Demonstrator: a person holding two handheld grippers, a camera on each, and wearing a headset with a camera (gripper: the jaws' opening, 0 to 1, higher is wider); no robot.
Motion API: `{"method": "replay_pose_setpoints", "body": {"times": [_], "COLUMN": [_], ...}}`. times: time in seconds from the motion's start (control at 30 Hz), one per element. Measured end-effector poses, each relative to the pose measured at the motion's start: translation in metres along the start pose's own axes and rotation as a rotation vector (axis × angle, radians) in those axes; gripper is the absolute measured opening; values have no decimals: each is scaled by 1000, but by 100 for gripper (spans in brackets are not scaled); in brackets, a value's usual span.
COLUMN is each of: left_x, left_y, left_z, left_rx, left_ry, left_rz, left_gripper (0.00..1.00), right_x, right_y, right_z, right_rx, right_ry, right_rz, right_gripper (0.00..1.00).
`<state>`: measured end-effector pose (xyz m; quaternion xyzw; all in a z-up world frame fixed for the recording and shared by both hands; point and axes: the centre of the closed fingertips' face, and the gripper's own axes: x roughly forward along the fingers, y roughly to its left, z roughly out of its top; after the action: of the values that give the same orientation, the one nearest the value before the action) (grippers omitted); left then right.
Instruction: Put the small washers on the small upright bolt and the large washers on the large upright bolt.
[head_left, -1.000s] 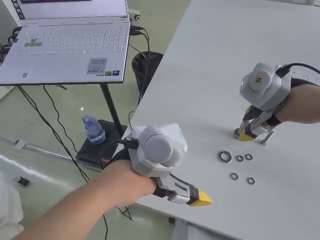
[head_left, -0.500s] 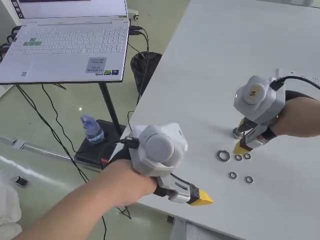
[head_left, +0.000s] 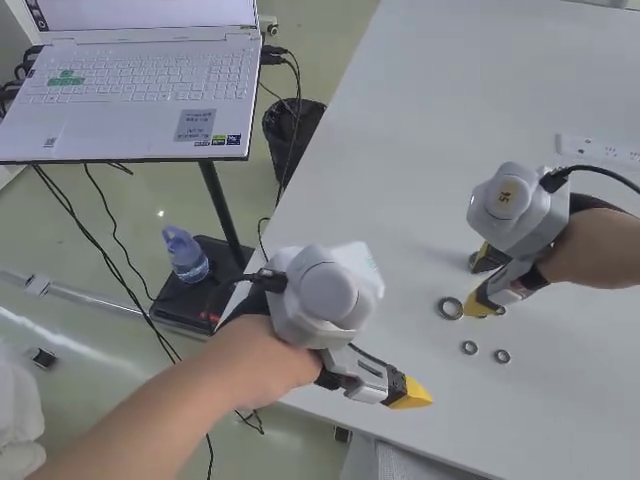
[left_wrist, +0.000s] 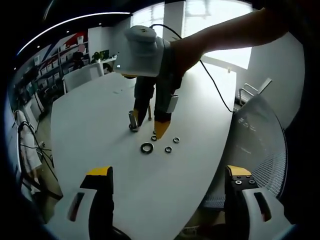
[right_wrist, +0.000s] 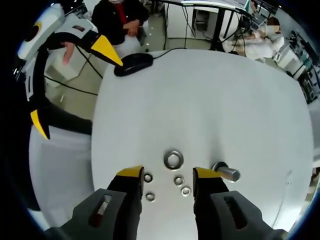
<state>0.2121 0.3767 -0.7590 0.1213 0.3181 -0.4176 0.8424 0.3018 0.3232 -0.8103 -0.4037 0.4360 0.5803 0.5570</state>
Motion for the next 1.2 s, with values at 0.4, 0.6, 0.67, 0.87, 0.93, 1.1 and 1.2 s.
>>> {"method": "replay_pose_setpoints", "body": {"times": [0.4, 0.6, 0.67, 0.87, 0.93, 1.1, 1.2], "left_x": [4, 5, 4, 4, 4, 3, 3], "left_y": [-3, -3, -4, -4, -4, -3, -3], "left_z": [-4, -8, -9, -11, -10, -11, -12], "left_rx": [-3, -10, -7, -3, -5, -11, -8], "left_ry": [4, 5, 8, 14, 11, 9, 11], "left_rz": [-16, -17, -19, -19, -18, -15, -14], "left_gripper": [92, 91, 91, 91, 91, 91, 91], "right_x": [22, 33, 35, 43, 45, 51, 52], "right_y": [-5, -6, -6, -10, -11, -10, -11], "right_z": [0, -4, -4, -3, -3, -5, -6], "right_rx": [18, 22, 21, 16, 16, 14, 18], "right_ry": [-8, -3, -4, 1, 5, 19, 23], "right_rz": [-32, -48, -51, -66, -67, -72, -74], "right_gripper": [40, 39, 39, 38, 38, 38, 38]}}
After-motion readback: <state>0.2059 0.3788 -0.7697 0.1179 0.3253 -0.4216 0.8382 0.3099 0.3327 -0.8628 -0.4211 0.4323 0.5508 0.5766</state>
